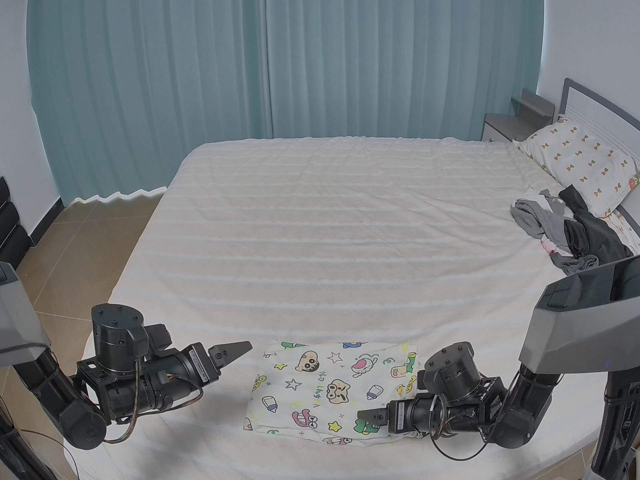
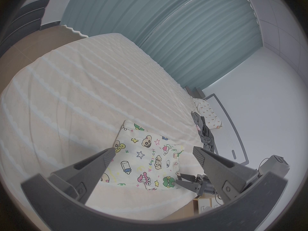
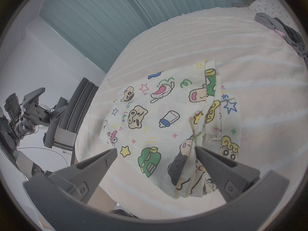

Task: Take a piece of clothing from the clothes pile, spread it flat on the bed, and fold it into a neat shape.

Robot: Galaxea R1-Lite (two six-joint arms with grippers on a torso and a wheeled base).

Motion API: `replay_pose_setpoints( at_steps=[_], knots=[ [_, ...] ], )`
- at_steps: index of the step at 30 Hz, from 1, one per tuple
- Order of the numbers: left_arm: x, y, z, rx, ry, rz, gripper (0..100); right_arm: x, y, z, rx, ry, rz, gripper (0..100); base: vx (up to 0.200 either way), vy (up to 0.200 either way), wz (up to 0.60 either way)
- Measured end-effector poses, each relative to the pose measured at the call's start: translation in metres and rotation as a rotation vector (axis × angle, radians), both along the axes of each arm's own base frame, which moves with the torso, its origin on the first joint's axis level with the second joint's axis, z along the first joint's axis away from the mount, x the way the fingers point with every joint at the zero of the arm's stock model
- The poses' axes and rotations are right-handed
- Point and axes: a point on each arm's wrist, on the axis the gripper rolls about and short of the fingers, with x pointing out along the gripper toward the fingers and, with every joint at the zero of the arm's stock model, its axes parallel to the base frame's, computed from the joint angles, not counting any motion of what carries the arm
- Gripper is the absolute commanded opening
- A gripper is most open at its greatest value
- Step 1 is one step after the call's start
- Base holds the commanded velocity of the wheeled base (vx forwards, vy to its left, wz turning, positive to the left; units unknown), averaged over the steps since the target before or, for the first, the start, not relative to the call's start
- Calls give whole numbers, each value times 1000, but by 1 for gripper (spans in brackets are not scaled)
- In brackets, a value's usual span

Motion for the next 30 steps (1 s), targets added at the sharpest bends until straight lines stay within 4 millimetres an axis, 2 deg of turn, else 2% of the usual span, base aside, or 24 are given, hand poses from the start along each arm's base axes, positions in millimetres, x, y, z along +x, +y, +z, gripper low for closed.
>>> replay_pose_setpoints(
  at_steps=[17,18,30],
  knots=[
    [0,0,-1,2,5,-1,100,-5,-1,-10,-51,55,7,100,0,0,0],
    [0,0,-1,2,5,-1,100,-5,0,-10,-52,57,9,0,0,0,0],
    [0,0,-2,2,8,0,100,-8,1,-14,-72,59,-4,0,0,0,0]
  ],
)
